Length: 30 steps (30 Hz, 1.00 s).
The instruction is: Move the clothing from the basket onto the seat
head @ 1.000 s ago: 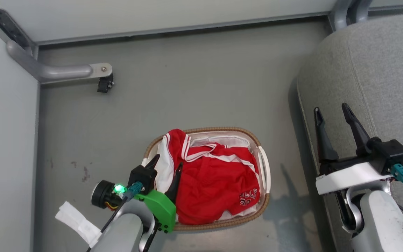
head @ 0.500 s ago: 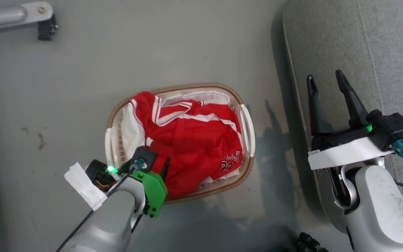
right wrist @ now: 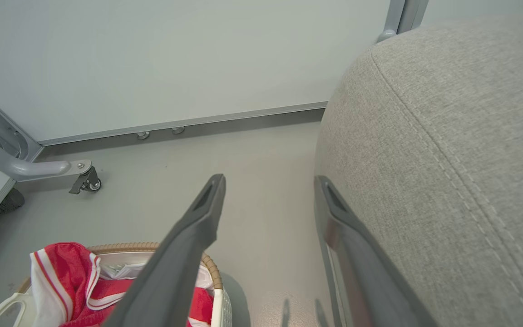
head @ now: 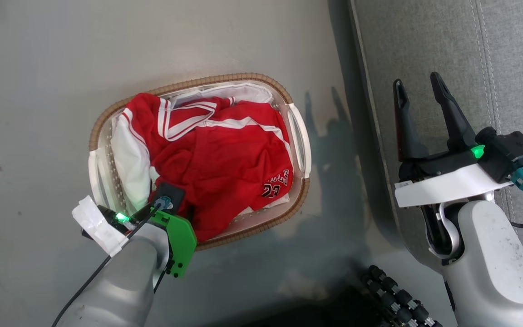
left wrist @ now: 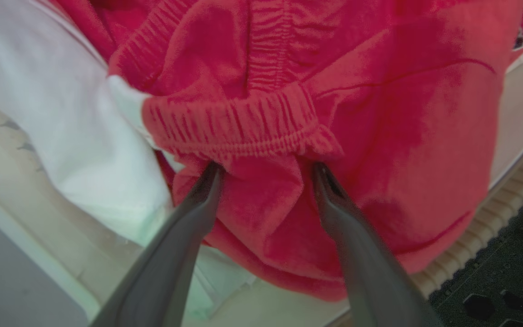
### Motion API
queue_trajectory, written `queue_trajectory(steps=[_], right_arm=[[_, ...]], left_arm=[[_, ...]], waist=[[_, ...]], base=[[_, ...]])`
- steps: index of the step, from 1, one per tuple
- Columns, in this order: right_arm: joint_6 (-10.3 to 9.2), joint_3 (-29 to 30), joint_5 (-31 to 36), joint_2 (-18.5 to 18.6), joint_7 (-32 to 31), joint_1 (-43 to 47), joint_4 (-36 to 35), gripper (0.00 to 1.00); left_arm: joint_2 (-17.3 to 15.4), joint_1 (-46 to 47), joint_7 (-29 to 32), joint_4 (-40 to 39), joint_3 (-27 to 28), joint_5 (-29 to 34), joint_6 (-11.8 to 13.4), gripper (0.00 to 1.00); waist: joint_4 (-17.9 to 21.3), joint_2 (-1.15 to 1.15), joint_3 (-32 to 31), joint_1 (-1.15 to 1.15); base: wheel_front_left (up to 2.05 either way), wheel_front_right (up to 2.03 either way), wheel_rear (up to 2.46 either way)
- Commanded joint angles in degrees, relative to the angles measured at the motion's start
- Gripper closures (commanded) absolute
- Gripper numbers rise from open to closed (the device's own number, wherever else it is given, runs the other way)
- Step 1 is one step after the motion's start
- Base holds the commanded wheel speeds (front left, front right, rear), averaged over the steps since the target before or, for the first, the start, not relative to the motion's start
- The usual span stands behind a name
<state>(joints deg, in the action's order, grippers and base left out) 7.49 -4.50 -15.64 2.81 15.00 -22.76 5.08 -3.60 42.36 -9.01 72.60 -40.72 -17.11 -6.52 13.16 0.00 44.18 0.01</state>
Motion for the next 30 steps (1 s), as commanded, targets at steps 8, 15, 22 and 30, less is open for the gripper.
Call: queue_trajectory(steps=[8,15,22,30], right_arm=[[0.0,-0.7,-1.22,0.15,0.27,-1.36,-0.19,0.0],[0.0,-0.85,-1.39,0.16,0.28,-1.53,0.32,0.0],[0.0,-0.56,-0.5,0.16,0.28,0.04,1.29,0.0],[0.0,-0.13,1.34,0.17,0.28,2.53,2.17,0.0]], left_arm=[[-0.74,1.42,2.97,0.74,-0.41,-0.88,0.13,0.87],[-0.51,1.68,2.06,0.89,-1.27,-1.21,-0.33,1.0],[0.13,0.41,-1.4,-0.06,-3.03,-1.35,-0.65,1.0],[0.61,-1.57,-4.89,-3.73,-5.13,-2.41,-0.97,1.0]], waist=[[1.39,0.0,2.58,-0.01],[1.5,0.0,2.43,-0.01],[0.5,0.0,-0.78,-0.01],[-1.45,0.0,-7.4,-0.01]], base=[[0.0,0.0,0.0],[0.0,0.0,0.0],[0.0,0.0,0.0],[0.0,0.0,0.0]])
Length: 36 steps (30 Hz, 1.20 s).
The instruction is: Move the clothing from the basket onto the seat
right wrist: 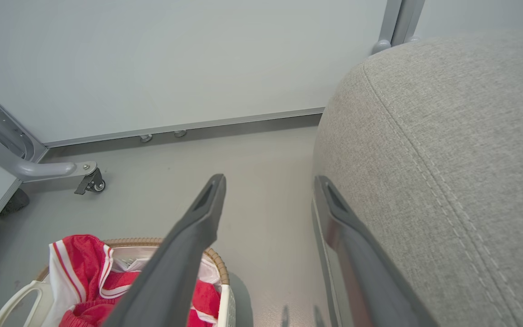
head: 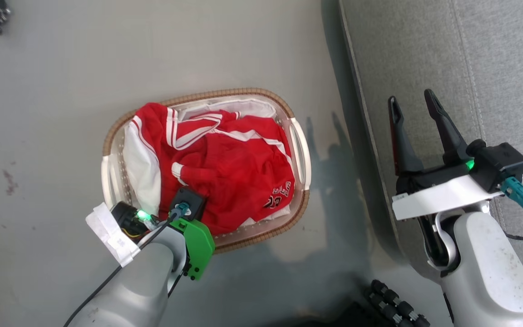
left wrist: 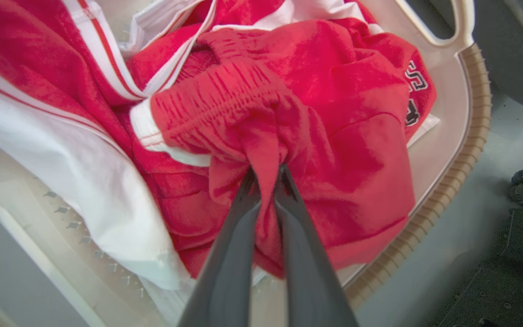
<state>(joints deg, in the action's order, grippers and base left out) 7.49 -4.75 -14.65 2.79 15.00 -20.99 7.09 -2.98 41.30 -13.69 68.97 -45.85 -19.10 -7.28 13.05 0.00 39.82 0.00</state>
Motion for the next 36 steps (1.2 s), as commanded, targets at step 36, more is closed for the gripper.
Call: queue_trajectory(steps=[36], right_arm=[[-0.01,-0.01,8.16,0.21,0.28,18.79,4.85,0.0]], left_arm=[[-12.75,9.97,-1.14,-31.07,-12.34,-3.6,-0.25,1.0]], waist=[[-8.5,0.0,-39.21,0.0]], base=[[0.0,0.0,0.0]])
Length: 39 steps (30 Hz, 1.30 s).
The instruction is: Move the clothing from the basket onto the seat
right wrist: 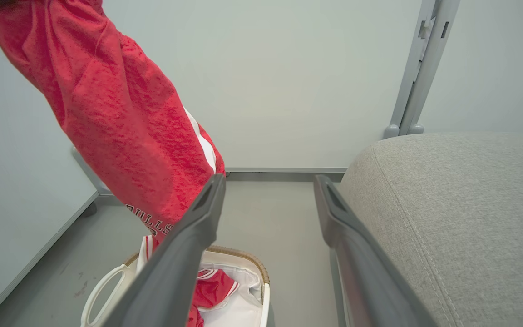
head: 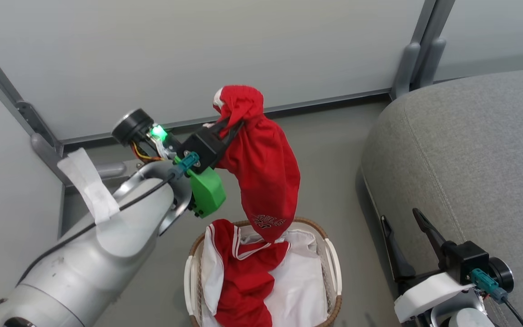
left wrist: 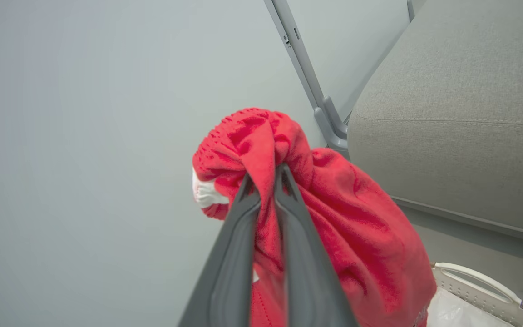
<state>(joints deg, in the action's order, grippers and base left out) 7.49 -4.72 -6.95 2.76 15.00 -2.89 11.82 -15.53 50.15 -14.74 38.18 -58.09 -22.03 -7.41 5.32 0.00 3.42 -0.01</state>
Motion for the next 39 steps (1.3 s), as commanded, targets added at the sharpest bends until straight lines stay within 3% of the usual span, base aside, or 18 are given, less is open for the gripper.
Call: queue_trajectory(steps=[1,14,23,39], right_arm=[[-0.01,-0.18,0.42,0.23,0.28,0.78,0.12,0.0],[0.0,-6.41,1.15,0.22,0.28,-2.17,0.06,0.0],[-0.01,-14.03,5.07,0.24,0.28,-10.53,4.48,0.0],[-0.02,-14.62,8.15,0.24,0.27,-20.47,10.16,0.0]], left_arm=[[-0.52,2.18,0.35,-0.35,-0.36,-1.1,-0.12,1.0],[-0.46,12.18,2.58,-1.79,-3.37,-4.05,-0.12,1.0],[1.5,16.44,3.4,-3.61,-5.72,-5.25,-0.01,1.0],[4.74,19.39,4.58,-7.76,-10.24,-7.5,-0.01,1.0]], waist=[[-0.74,0.0,-3.02,0.01],[-1.35,0.0,-4.81,0.01],[-3.29,0.0,-5.07,0.01],[-7.46,0.0,-4.8,0.01]], base=[[0.0,0.0,0.0],[0.0,0.0,0.0],[0.0,0.0,0.0],[0.0,0.0,0.0]])
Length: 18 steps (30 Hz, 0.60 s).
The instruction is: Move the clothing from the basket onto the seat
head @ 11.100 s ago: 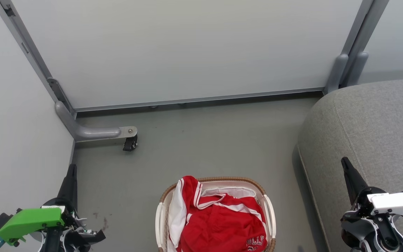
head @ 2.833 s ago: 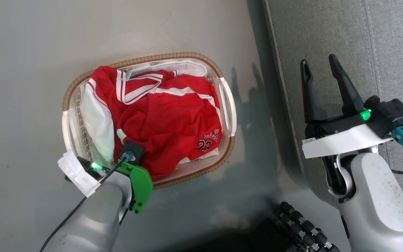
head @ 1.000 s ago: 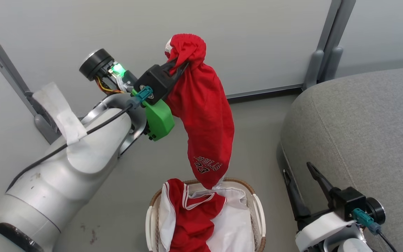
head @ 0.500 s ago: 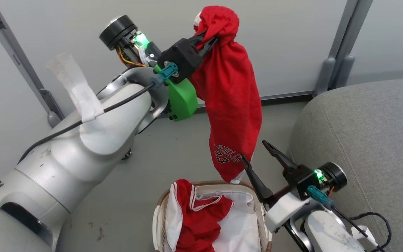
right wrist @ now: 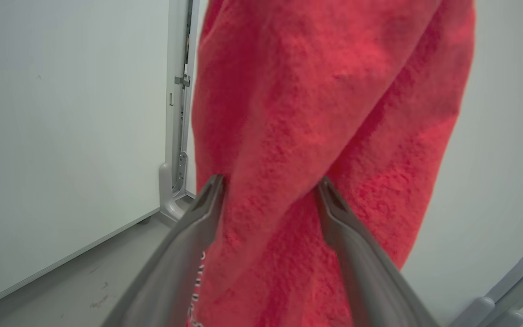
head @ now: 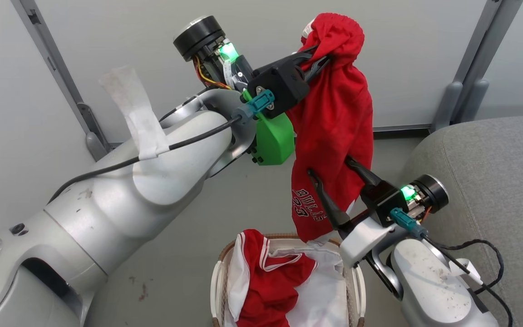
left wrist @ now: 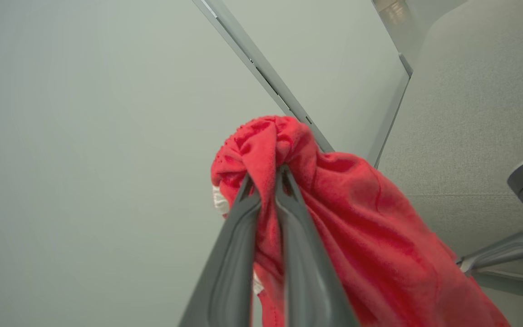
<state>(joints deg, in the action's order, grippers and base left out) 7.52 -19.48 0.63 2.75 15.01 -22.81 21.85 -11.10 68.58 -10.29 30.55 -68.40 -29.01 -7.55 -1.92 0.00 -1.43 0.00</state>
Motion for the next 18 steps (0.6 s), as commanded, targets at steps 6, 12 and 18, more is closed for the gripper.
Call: queue_trajectory(steps=[6,12,18], right_arm=[[-0.06,1.22,1.25,0.24,0.26,-3.25,1.17,0.0],[-0.06,1.33,1.18,0.23,0.26,-5.65,2.89,0.55],[-0.06,1.57,0.37,0.24,0.26,-6.07,3.39,1.0]], left_arm=[[0.9,0.96,0.81,-1.75,-0.37,-1.82,0.13,1.0],[1.12,-0.35,1.23,-2.87,-0.43,-3.64,0.13,1.0],[0.21,-1.97,0.66,-2.12,-0.19,-4.77,0.62,1.0]], waist=[[-0.84,0.0,0.11,0.0],[-1.23,0.0,0.13,0.0],[-1.32,0.0,0.27,0.0]], base=[[0.0,0.0,0.0],[0.0,0.0,0.0],[0.0,0.0,0.0]])
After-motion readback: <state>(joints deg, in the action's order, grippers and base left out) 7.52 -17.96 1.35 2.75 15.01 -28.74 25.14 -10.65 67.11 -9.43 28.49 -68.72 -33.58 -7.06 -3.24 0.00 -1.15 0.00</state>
